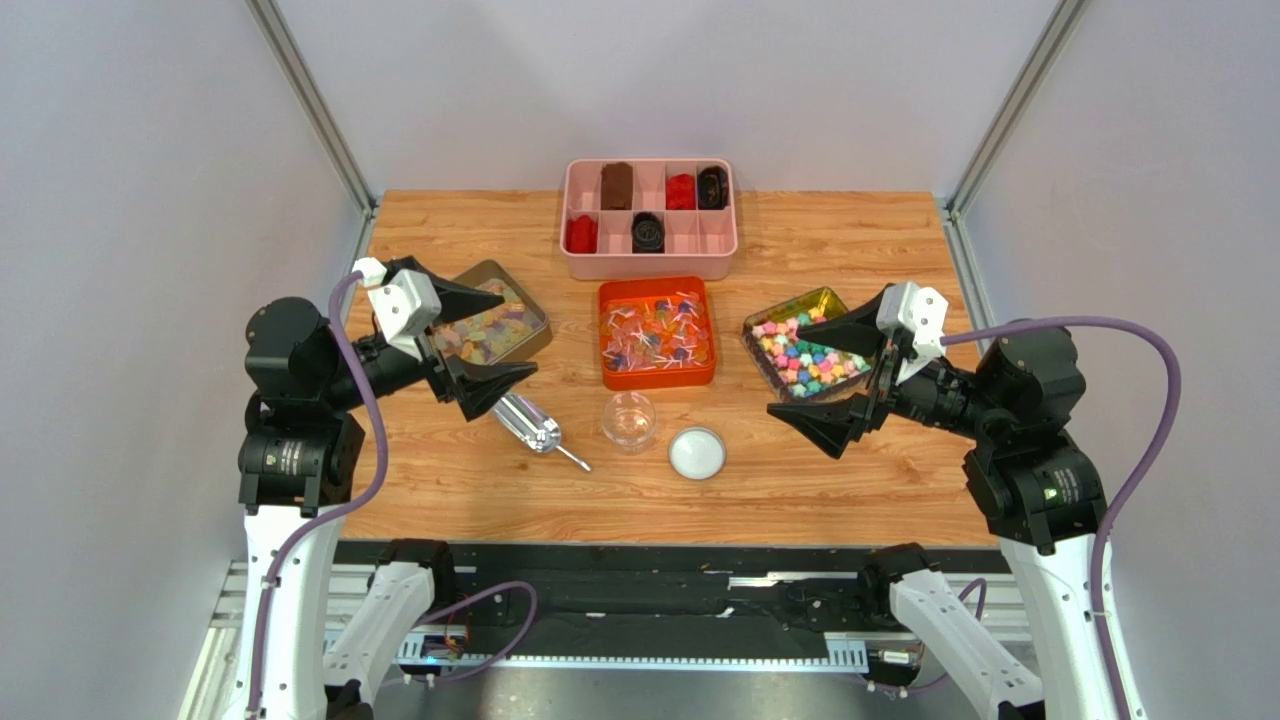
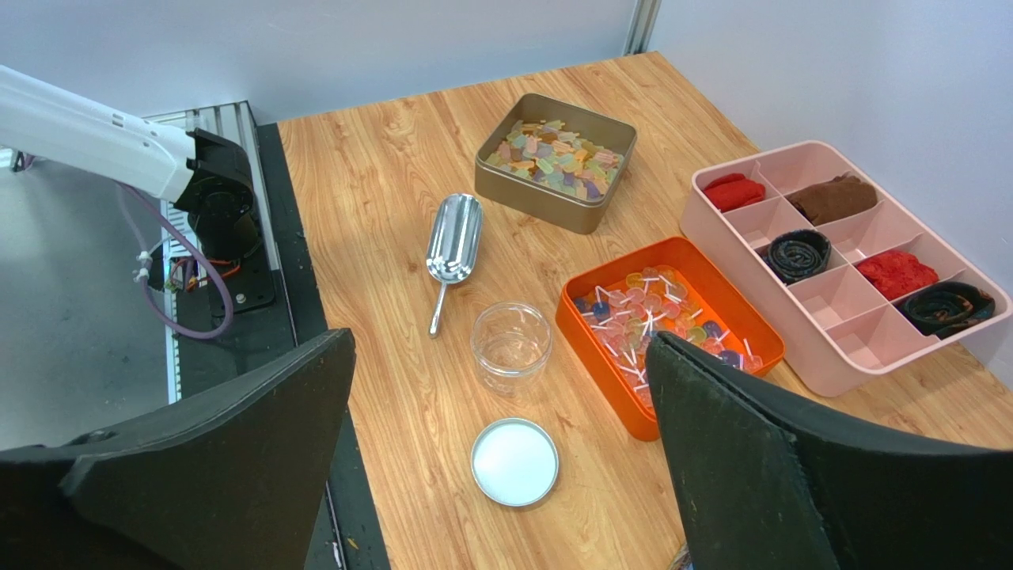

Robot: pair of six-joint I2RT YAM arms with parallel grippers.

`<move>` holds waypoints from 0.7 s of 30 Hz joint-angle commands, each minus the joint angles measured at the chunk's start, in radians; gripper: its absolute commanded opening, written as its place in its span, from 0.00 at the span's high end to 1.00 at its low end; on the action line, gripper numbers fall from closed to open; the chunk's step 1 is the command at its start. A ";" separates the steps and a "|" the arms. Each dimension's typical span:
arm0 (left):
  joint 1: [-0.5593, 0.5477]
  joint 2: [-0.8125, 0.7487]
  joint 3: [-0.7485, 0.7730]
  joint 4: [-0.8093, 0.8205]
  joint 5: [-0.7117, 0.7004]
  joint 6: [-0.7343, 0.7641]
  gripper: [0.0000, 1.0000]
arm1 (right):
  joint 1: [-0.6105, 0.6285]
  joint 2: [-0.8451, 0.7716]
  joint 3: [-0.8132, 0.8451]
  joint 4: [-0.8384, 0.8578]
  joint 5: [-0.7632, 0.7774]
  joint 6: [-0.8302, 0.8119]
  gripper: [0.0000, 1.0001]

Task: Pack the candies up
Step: Pick up the storage box at the center of the board.

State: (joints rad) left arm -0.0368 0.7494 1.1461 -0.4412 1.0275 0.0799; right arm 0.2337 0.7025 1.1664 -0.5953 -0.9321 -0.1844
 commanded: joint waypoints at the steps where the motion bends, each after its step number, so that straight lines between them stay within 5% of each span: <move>1: 0.008 -0.001 -0.003 0.022 0.013 -0.002 0.02 | 0.006 -0.003 0.024 0.006 0.001 -0.013 0.01; 10: 0.008 0.005 -0.006 0.022 -0.055 0.027 0.01 | 0.006 -0.003 -0.036 0.084 0.113 -0.015 0.00; 21: -0.002 0.152 -0.025 -0.068 -0.276 0.310 0.01 | 0.019 0.003 -0.082 0.118 0.213 -0.039 0.00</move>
State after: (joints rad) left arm -0.0368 0.8425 1.1400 -0.4614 0.8478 0.2375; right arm 0.2420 0.7116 1.0924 -0.5346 -0.7654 -0.2001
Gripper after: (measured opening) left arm 0.990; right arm 0.998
